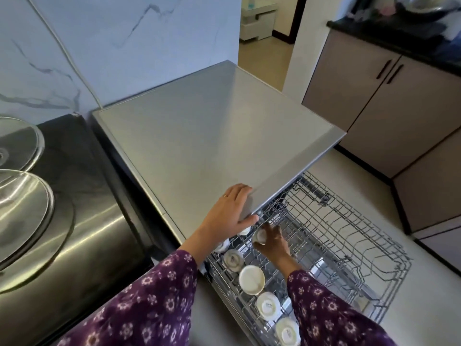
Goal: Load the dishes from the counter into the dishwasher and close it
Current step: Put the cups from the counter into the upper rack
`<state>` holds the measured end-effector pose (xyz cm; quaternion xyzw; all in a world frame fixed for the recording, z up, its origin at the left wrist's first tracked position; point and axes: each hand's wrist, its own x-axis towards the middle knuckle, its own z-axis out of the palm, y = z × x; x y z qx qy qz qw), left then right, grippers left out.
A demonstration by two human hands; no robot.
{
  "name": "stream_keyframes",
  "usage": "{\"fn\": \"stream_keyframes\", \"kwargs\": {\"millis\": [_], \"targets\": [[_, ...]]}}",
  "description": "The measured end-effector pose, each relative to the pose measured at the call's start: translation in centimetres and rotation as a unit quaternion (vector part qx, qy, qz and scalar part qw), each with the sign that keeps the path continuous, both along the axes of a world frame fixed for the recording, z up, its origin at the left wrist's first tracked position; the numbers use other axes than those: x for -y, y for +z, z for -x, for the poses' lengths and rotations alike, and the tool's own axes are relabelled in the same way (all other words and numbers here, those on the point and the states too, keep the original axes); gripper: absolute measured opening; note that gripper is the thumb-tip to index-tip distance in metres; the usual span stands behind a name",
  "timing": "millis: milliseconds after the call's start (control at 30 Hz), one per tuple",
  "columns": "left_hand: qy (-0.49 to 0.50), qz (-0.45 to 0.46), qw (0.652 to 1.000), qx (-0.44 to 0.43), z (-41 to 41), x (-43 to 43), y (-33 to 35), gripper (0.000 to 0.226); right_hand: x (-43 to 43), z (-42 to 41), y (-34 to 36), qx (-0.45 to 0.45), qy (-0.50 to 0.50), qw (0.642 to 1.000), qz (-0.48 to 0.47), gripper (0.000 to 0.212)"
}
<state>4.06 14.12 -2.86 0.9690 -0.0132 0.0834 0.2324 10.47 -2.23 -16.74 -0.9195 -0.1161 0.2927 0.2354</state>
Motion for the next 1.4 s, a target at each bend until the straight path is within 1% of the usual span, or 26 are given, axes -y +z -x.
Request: {"fn": "stream_keyframes", "kwargs": {"millis": [133, 233, 333, 467, 567, 733, 833, 967, 1067, 1167, 1267, 1400], "targets": [[0.023, 0.034, 0.999, 0.029, 0.0, -0.4, -1.0, 0.061, -0.4, -0.5, -2.5, 0.021, 0.018, 1.0, 0.006, 0.085], [0.028, 0.034, 0.998, 0.049, 0.2, -0.6, -1.2, 0.057, -0.5, -0.8, -3.9, 0.034, 0.019, 0.999, 0.012, 0.088], [0.029, 0.038, 0.997, 0.059, 0.1, -0.5, -1.3, 0.054, -0.7, -0.8, -5.1, 0.049, 0.025, 0.998, -0.011, 0.092], [0.029, 0.035, 0.997, 0.07, -0.3, -0.6, -1.4, 0.052, -1.0, -0.7, -6.2, 0.055, 0.041, 0.998, -0.01, 0.098], [0.03, 0.033, 0.996, 0.071, -0.2, -0.5, -1.3, 0.052, -0.9, -0.5, -6.6, 0.055, 0.044, 0.998, -0.002, 0.096], [0.029, 0.036, 0.996, 0.074, -0.2, -0.5, -1.3, 0.049, -0.7, -0.8, -7.4, 0.051, 0.021, 0.997, -0.049, 0.099], [0.024, 0.03, 0.996, 0.075, -0.3, -0.5, -1.4, 0.05, -0.8, -0.5, -6.9, 0.045, 0.024, 0.998, -0.04, 0.096], [0.025, 0.028, 0.996, 0.084, -0.2, -0.5, -1.6, 0.048, -0.9, 0.0, -6.5, 0.071, 0.03, 0.997, -0.015, 0.088], [0.027, 0.029, 0.995, 0.088, -0.2, -0.5, -1.6, 0.047, -0.9, 0.2, -6.3, 0.077, 0.034, 0.996, -0.008, 0.091], [0.03, 0.03, 0.995, 0.092, -0.1, -0.4, -1.5, 0.046, -1.2, 0.7, -4.9, 0.069, 0.022, 0.997, 0.026, 0.09], [0.038, 0.029, 0.994, 0.1, 0.1, -0.4, -1.3, 0.043, -1.3, 1.7, -2.8, 0.047, -0.04, 0.998, 0.025, 0.082], [0.043, 0.006, 0.993, 0.111, 0.9, -0.1, -0.5, 0.037, -1.2, 4.6, 1.2, 0.016, -0.027, 0.999, 0.025, 0.057]]}}
